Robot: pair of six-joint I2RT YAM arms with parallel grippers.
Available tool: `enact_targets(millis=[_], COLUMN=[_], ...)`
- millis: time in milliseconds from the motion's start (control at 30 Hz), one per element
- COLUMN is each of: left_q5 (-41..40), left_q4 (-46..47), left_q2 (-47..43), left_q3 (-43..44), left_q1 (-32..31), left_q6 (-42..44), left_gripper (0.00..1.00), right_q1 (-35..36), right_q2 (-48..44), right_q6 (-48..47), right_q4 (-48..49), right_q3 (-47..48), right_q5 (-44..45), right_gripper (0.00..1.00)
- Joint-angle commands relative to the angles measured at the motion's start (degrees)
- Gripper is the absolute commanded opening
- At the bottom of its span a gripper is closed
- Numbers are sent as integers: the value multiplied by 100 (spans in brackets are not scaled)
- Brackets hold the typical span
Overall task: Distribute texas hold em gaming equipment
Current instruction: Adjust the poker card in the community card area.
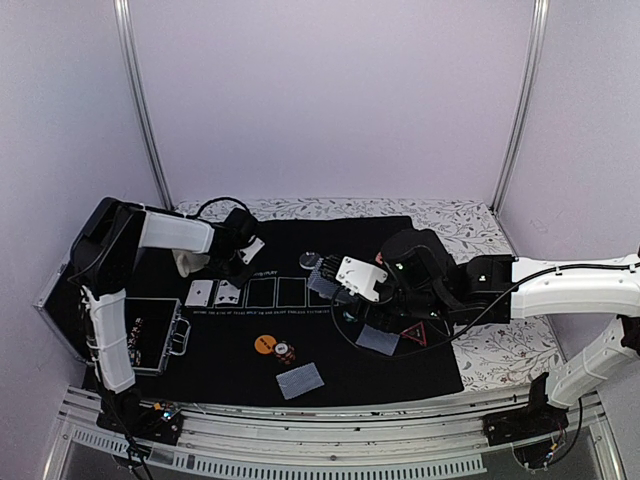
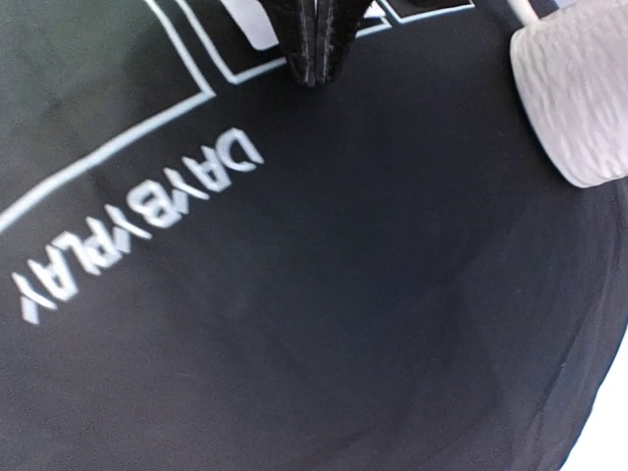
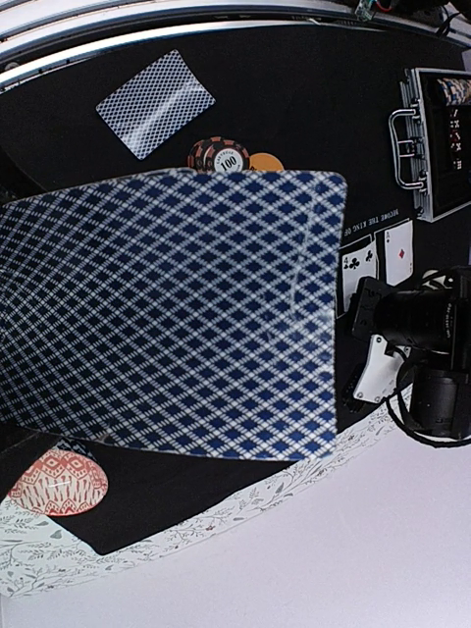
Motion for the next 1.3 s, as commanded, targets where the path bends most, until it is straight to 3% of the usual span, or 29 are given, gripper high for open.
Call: enact_targets(millis=[0, 367, 600, 767, 967, 1267], left_q5=[354, 304, 251, 262, 158, 268], left_q4=[-119, -209, -847, -1390, -1434, -1279], left_q2=[-156, -295, -1138, -1432, -1711, -1456], left_q3=[-222, -1, 112, -458, -1194, -1216], left_q1=[-197, -200, 31, 343, 375, 379], left_q6=[132, 39, -572, -1275, -1539, -1433], left_gripper=[2, 3, 11, 5, 3, 0], right_q1=[-34, -38, -35, -38, -36, -32], right_q2=[27, 23, 64, 82, 76, 104], right_q6=[50, 44, 63, 111, 105, 136], right_q4=[158, 132, 54, 53, 44, 50], right_q3=[37, 53, 121, 106, 97, 79], right_q5=[82, 100, 111, 91, 84, 67], right_gripper=[51, 52, 52, 52, 51, 52])
